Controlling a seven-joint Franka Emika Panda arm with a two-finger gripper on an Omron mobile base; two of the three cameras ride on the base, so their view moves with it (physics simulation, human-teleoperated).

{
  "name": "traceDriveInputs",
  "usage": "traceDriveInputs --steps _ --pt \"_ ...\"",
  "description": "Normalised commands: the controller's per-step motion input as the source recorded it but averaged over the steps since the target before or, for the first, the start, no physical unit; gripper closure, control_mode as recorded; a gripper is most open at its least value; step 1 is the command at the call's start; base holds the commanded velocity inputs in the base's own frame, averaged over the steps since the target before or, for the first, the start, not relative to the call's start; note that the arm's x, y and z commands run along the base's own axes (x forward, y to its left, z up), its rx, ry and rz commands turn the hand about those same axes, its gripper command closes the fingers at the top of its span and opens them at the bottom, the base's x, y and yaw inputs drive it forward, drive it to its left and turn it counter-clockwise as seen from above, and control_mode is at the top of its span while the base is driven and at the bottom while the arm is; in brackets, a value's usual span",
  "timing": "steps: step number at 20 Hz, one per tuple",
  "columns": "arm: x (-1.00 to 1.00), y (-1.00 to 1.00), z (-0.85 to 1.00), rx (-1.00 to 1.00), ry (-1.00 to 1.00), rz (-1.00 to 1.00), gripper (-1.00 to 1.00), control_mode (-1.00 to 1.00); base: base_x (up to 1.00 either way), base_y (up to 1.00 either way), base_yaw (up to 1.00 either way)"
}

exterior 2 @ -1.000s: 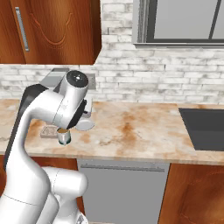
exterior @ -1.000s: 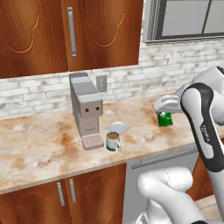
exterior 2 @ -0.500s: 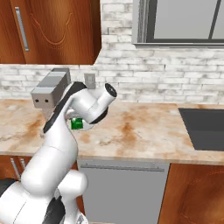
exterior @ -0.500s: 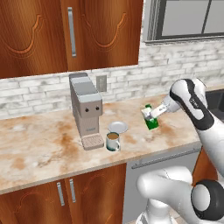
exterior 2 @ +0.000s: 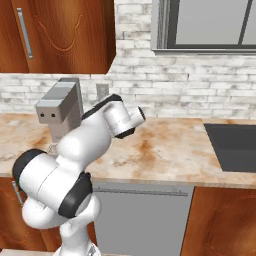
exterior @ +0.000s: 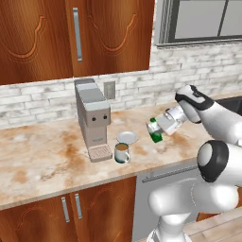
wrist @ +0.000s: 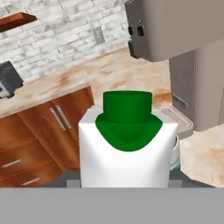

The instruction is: Take a sugar cube from the saucer and place it inside the coffee. Then, grab milk from the fridge and place it next to the coffee on the counter to sweeten the coffee.

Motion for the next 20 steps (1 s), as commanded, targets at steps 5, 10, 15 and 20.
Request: traceDriveInputs --steps 5,10,15,20 --pt "0.00 0.00 -0.66 0.13 -0.31 0.09 1.00 -1.00 0.00 0.00 0.00" --pt "0.00 0.04 -0.55 0.19 -0.37 0.02 1.00 -1.00 0.00 0.00 0.00" --pt "0.00 0.39 -0.06 0.18 -0.05 0.00 1.00 -1.00 0.00 0.00 0.00" --pt "0.01 0.14 0.00 0.16 0.25 0.00 1.00 -1.00 0.00 0.00 0.00"
